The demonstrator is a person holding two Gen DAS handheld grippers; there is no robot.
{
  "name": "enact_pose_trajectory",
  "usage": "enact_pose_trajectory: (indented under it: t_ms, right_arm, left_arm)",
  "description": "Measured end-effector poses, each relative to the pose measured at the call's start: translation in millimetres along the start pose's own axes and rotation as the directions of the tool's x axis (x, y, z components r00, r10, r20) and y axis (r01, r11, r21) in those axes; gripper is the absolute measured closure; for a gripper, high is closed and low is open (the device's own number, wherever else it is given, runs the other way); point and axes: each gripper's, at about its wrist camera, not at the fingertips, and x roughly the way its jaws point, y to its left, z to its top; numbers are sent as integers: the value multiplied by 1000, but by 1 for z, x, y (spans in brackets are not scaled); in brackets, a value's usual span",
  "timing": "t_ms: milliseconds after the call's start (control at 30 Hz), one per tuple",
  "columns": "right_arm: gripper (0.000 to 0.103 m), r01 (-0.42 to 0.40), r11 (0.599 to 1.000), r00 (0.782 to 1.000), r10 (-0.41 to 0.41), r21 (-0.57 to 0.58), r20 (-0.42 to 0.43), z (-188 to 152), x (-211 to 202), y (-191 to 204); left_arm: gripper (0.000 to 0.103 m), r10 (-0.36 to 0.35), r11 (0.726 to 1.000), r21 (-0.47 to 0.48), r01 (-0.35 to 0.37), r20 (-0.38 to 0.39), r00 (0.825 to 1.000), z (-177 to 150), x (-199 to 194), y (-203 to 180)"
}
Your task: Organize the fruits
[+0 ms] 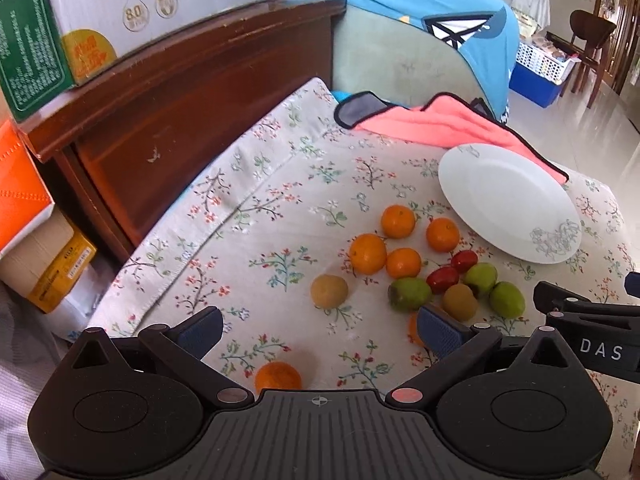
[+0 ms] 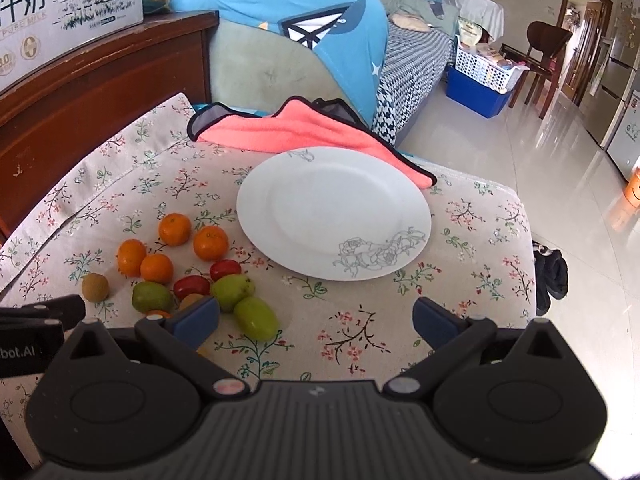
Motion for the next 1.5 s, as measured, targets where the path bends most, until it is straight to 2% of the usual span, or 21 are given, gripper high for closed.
enact_pose_trajectory:
  t_ms: [167, 300, 467, 633, 800, 900, 1100, 1500]
  right_arm:
    - [1, 7, 1000, 1000, -7, 13, -24, -1, 4, -2]
    - [1, -13, 999, 1000, 14, 48, -17, -1, 2, -6]
    - [1, -58, 996, 998, 58, 65, 6, -2, 1, -8]
    - [1, -85, 994, 996, 87, 68, -20, -1, 2, -8]
    - [1, -88, 993, 994, 92, 72, -54, -3, 3, -8]
    - [1, -90, 994, 992, 95, 59, -80, -5, 5, -6]
    - [1, -81, 996, 989, 85, 37, -121, -8, 9, 0]
    - [4, -86, 996, 984, 88, 16, -155, -11, 14, 7]
  left_arm:
    - [0, -78, 997, -5, 78, -24, 997, 0, 4, 0]
    - [0, -100, 995, -32, 100, -16, 995, 2, 5, 6]
    - [0, -84, 996, -42, 83, -21, 996, 5, 6, 15]
    - [0, -98, 995, 3, 99, -27, 995, 3, 5, 15]
    - [0, -69, 997, 44, 71, -29, 997, 1, 5, 14]
    - [0, -86, 996, 31, 88, -50, 995, 0, 8, 18]
    - [0, -74, 997, 25, 76, -68, 995, -3, 12, 20]
    - [0, -86, 996, 4, 86, -111, 990, -5, 19, 23]
